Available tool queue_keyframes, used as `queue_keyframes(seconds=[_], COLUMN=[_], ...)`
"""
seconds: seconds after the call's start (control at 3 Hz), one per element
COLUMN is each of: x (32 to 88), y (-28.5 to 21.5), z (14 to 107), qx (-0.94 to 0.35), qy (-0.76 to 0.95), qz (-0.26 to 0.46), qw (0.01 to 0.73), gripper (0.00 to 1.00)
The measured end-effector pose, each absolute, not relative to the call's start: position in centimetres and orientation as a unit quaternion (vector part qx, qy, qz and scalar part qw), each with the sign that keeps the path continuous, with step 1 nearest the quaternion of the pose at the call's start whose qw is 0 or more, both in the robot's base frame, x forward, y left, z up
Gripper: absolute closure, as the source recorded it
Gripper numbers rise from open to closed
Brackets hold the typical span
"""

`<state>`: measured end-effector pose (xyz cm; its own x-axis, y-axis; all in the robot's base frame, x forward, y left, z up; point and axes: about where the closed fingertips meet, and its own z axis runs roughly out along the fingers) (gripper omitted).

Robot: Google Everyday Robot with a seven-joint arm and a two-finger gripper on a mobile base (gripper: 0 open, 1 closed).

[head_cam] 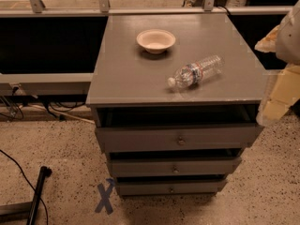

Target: Open middle drawer

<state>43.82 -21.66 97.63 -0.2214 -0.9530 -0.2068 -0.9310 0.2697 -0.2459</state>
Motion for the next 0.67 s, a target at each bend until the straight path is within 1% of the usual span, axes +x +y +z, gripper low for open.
queue_keyframes(seconds=[0.33,0.67], x=[43.8,43.3], y=[-21.7,-21.6], z=[97.3,93.7], qx=[-0.605,-0.621], qy=[0.780,0.772], qz=[-0.032,-0.010], qw=[0.157,0.135], gripper=[0.00,0.00])
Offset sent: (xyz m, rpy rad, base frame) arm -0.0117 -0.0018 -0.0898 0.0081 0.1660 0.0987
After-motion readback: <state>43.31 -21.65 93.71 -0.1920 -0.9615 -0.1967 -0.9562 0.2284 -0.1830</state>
